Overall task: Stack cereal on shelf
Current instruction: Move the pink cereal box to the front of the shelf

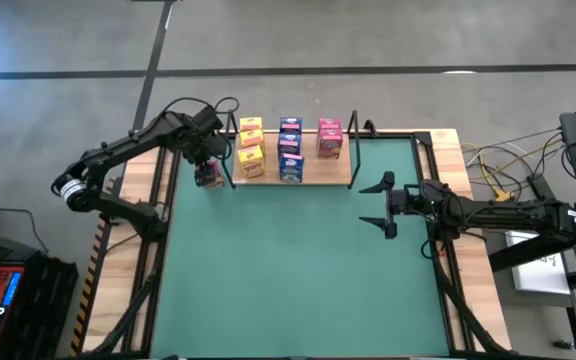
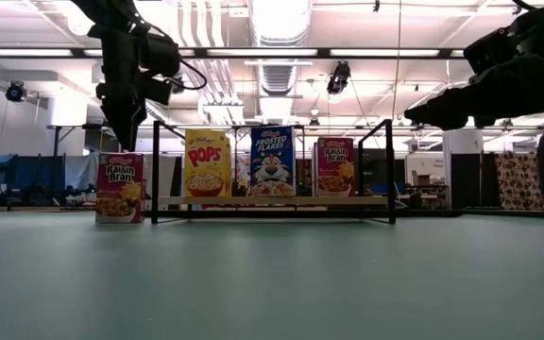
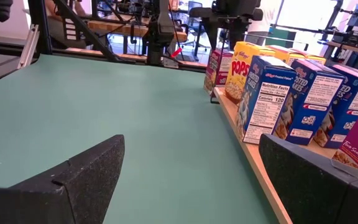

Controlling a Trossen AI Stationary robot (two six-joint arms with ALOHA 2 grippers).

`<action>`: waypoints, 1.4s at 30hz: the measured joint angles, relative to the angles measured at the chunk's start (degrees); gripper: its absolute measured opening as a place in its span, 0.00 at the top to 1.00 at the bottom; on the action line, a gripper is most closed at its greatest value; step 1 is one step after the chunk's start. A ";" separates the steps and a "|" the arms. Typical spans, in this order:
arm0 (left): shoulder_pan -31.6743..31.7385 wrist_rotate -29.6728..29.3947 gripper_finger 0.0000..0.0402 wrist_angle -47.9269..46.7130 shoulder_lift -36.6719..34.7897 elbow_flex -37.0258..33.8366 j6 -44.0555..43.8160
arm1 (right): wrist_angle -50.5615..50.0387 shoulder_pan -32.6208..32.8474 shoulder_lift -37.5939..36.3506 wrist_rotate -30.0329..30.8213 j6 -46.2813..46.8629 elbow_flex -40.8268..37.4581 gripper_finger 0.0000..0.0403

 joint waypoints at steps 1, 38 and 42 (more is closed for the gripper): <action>0.00 0.32 0.39 0.02 0.02 -0.02 0.02 | 0.00 -0.02 0.01 0.01 0.00 0.00 0.10; 0.00 1.02 0.53 0.68 2.56 2.08 -8.61 | 0.01 0.00 -0.01 0.01 0.00 0.00 0.10; 0.00 1.01 0.53 0.89 2.56 2.06 -9.65 | 0.00 0.00 0.00 0.01 0.00 0.01 0.10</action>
